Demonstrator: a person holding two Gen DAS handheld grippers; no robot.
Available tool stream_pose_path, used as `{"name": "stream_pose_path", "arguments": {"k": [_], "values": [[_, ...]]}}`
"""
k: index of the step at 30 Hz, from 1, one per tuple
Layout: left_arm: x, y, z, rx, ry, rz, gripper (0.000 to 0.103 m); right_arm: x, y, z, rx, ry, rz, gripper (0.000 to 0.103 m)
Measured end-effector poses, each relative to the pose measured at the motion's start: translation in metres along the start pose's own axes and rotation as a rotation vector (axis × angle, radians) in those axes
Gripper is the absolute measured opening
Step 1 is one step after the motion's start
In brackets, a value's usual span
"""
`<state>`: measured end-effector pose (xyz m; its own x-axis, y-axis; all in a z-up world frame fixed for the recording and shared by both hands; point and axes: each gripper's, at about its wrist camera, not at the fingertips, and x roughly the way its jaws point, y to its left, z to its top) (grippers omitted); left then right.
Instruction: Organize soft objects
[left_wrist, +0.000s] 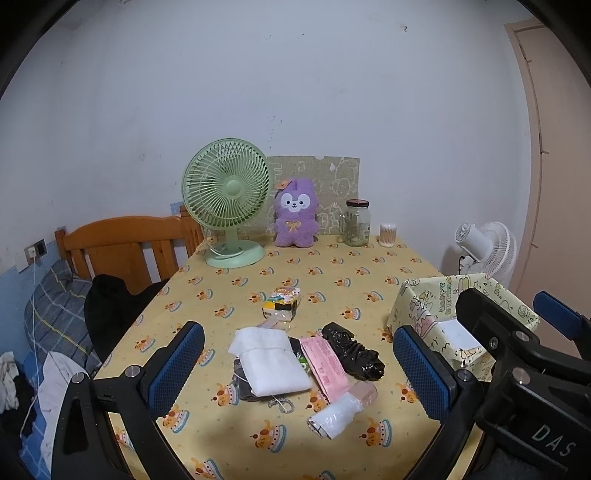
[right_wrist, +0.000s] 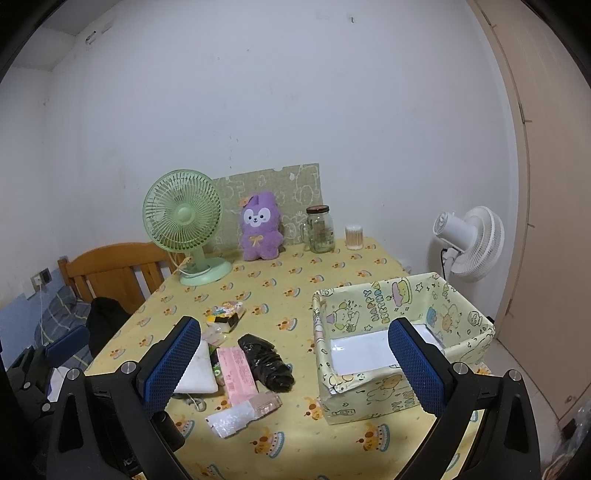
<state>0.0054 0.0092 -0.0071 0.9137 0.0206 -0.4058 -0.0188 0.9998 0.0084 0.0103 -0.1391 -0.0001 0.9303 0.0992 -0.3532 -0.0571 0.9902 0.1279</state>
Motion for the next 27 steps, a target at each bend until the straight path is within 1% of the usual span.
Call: {"name": "stream_pose_path", "arguments": {"k": [10,15,19,21,27], "values": [[0.004,0.005,-0.006,-0.003,0.005,0.007,0.102,0.006,0.008,-0.007,-0.01,0.011,0.007,0.103],[0.012,0.01,-0.016,-0.011,0.033,0.003,0.099,0.014,0.014,-0.015,-0.009,0.03,0.02,0.103],[0.018,0.013,-0.024,0.0,0.044,0.027,0.098,0.023,0.021,-0.025,-0.023,0.048,0.024,0.102],[0.021,0.014,-0.028,0.004,0.05,0.038,0.097,0.028,0.023,-0.029,-0.022,0.055,0.026,0.1],[0.034,0.023,-0.039,-0.003,0.08,0.045,0.096,0.041,0.027,-0.043,0.002,0.082,0.016,0.098]]}}
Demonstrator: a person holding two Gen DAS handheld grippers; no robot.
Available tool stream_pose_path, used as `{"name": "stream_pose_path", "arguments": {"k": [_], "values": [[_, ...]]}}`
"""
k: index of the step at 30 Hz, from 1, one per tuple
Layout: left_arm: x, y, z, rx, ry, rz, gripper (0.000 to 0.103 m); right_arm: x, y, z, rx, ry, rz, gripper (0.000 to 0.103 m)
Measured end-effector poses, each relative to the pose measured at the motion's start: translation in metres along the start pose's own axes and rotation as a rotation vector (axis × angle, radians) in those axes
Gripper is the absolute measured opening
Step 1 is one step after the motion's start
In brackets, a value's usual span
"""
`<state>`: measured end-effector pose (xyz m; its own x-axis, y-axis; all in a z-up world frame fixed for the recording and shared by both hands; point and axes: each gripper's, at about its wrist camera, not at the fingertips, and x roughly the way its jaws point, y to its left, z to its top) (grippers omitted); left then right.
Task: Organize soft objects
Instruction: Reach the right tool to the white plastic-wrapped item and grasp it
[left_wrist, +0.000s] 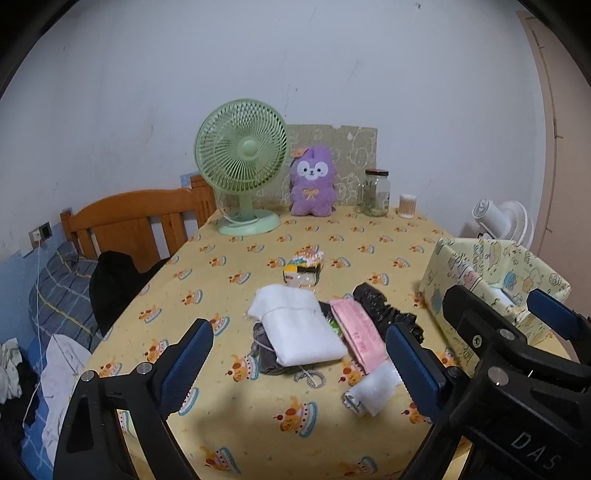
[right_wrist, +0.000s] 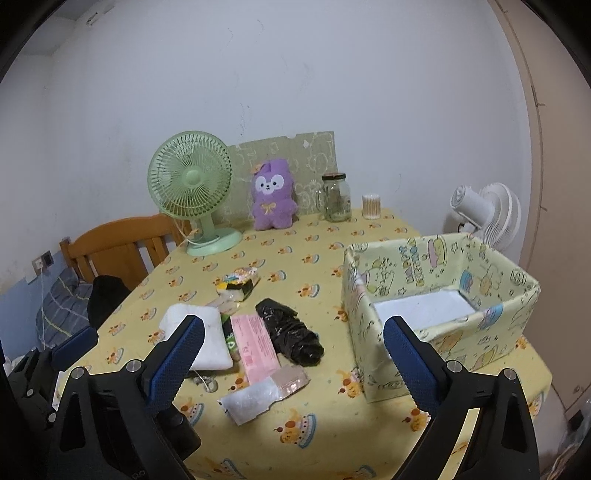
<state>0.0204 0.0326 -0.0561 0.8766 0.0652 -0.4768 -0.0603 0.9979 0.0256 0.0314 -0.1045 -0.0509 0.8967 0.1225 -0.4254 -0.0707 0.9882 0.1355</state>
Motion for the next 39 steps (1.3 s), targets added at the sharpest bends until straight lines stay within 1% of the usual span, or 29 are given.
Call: {"name": "stream_pose_path", "arguments": {"k": [5,16,25,26,28,30,32,34,37,38,39], "values": [[0.011,0.005,-0.01,0.0,0.024,0.018,0.096,0.012,0.007,-0.01,-0.011,0.033,-0.008,0.097],[0.041,0.015,-0.034,-0.013,0.127,0.022,0.092,0.044,0.02,-0.034,-0.034,0.128,-0.014,0.091],[0.062,0.017,-0.046,-0.021,0.193,0.024,0.091,0.072,0.024,-0.049,-0.028,0.224,-0.004,0.083],[0.064,0.017,-0.048,-0.018,0.2,0.025,0.089,0.076,0.024,-0.051,-0.027,0.235,-0.004,0.08],[0.069,0.013,-0.051,-0.004,0.216,0.03,0.088,0.082,0.024,-0.055,-0.026,0.256,-0.01,0.072],[0.073,0.01,-0.054,0.013,0.232,0.029,0.086,0.09,0.025,-0.06,-0.024,0.291,-0.009,0.066],[0.075,0.009,-0.055,0.016,0.239,0.022,0.086,0.095,0.026,-0.062,-0.017,0.312,0.005,0.065],[0.075,0.008,-0.056,0.019,0.234,0.024,0.086,0.098,0.025,-0.063,-0.005,0.324,0.026,0.058],[0.075,0.007,-0.056,0.02,0.235,0.022,0.086,0.099,0.027,-0.063,-0.005,0.323,0.033,0.048],[0.075,0.007,-0.056,0.023,0.235,0.02,0.086,0.098,0.027,-0.063,-0.004,0.325,0.036,0.041],[0.074,0.007,-0.056,0.024,0.235,0.022,0.087,0.099,0.027,-0.063,-0.006,0.328,0.037,0.037]]}}
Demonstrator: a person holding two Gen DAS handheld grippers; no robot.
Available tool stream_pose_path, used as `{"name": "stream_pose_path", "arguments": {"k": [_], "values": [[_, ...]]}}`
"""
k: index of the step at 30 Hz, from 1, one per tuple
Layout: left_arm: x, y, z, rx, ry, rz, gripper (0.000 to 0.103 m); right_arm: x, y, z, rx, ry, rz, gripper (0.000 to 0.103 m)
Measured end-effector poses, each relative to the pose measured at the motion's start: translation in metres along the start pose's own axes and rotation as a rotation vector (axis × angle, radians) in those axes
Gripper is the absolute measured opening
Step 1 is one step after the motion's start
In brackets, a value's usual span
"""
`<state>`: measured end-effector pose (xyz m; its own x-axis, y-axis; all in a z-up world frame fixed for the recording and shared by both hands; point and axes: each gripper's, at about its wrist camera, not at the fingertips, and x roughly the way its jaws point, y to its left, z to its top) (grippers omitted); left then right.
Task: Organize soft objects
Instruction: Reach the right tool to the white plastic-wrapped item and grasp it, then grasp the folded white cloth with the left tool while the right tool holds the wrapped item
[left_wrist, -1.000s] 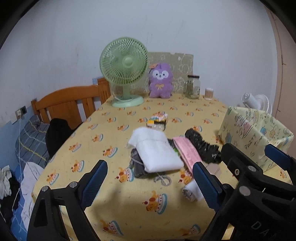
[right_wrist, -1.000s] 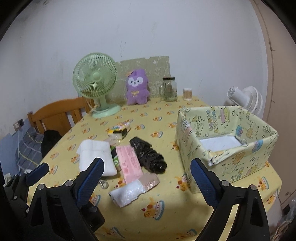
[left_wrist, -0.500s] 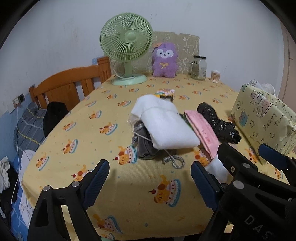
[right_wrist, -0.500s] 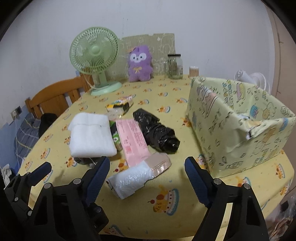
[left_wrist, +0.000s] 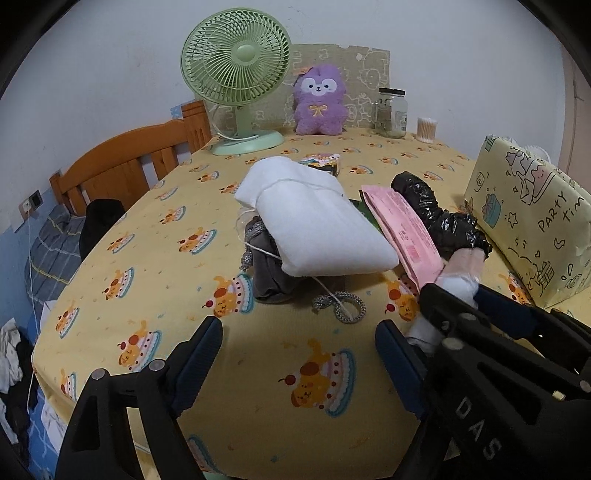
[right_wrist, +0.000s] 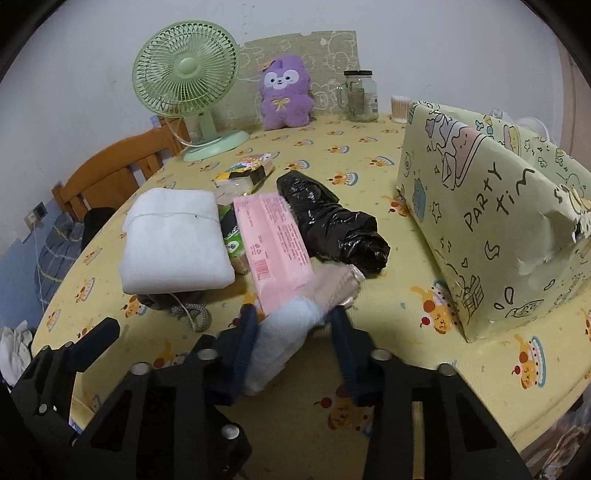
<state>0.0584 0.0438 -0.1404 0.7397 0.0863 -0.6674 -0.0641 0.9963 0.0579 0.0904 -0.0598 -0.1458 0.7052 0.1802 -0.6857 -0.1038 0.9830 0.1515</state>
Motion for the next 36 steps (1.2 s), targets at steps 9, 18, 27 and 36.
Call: {"name": "stream_pose_path", "arguments": {"k": [9,18,27,36], "values": [[-0.016,-0.005,0.006,0.0,-0.04,-0.001,0.087,-0.02,-0.004,0.004,0.015,-0.043,0.005,0.018],[-0.026,-0.007,0.023,-0.015,-0.086,0.004,0.087,-0.037,-0.007,0.018,0.032,-0.1,0.021,0.017],[-0.015,-0.003,0.042,-0.023,-0.103,-0.001,0.085,-0.03,-0.004,0.037,0.016,-0.133,0.021,0.017],[0.004,-0.002,0.054,-0.022,-0.087,-0.013,0.059,-0.013,-0.005,0.051,0.01,-0.124,0.01,0.018]]}}
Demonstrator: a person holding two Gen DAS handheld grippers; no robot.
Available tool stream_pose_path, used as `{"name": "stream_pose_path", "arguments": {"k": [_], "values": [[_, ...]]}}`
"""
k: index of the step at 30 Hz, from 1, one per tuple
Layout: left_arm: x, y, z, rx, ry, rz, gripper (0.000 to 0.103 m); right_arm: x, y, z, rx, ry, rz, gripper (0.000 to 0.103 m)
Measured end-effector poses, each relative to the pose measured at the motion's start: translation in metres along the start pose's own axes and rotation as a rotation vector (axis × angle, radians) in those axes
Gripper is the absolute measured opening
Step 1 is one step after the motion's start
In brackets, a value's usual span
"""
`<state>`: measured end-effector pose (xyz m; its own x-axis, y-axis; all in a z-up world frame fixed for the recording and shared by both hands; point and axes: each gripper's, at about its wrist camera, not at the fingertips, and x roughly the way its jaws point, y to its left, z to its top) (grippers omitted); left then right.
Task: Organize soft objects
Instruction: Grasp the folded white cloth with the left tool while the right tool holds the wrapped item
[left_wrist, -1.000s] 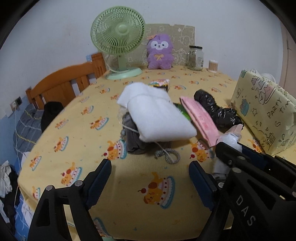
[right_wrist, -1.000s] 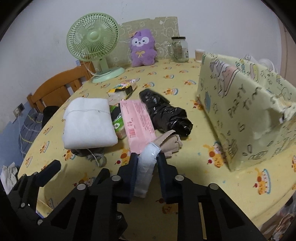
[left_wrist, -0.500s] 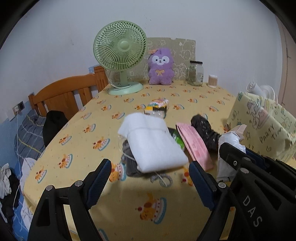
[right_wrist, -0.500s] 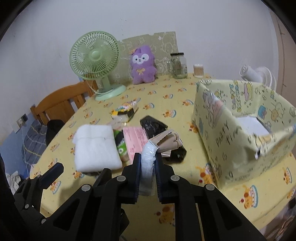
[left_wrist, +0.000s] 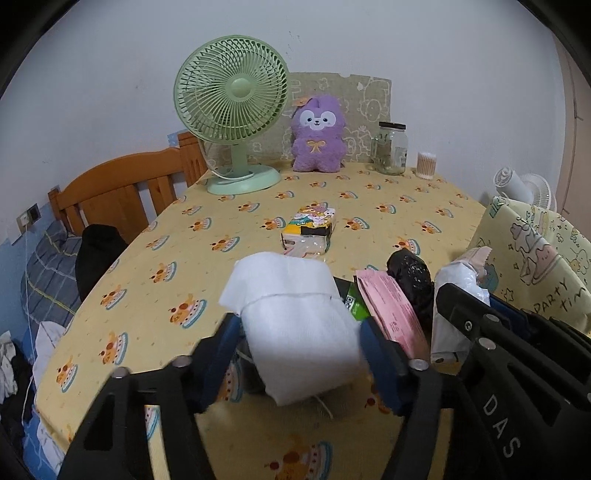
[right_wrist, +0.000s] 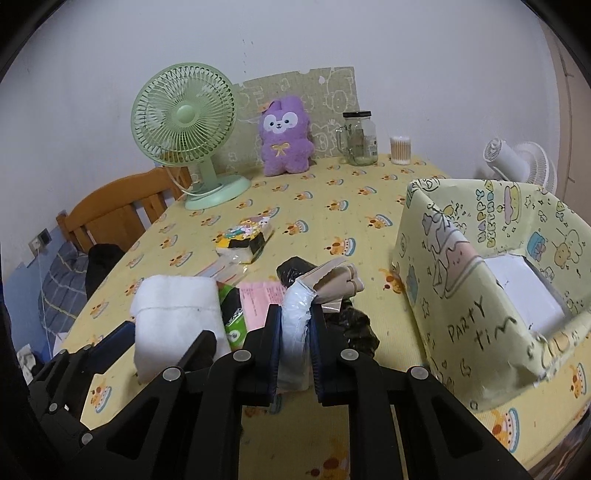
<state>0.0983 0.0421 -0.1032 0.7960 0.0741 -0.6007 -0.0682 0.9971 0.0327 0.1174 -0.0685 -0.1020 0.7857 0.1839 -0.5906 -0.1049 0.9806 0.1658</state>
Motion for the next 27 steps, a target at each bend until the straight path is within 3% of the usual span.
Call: {"name": "stream_pose_path", "arguments": {"k": [12,17,27], "values": [[-0.003,0.003,0.003,-0.03,-0.021,0.024,0.014,0.008,0.0,0.005,0.003,0.016,0.013,0.018],[-0.012,0.003,0.008,-0.054,-0.044,0.029,0.009,0.0,-0.002,0.01,0.018,-0.001,0.028,0.018],[-0.031,0.005,0.015,-0.059,-0.075,0.02,0.008,-0.024,0.003,0.016,0.013,-0.043,0.047,0.018]]}}
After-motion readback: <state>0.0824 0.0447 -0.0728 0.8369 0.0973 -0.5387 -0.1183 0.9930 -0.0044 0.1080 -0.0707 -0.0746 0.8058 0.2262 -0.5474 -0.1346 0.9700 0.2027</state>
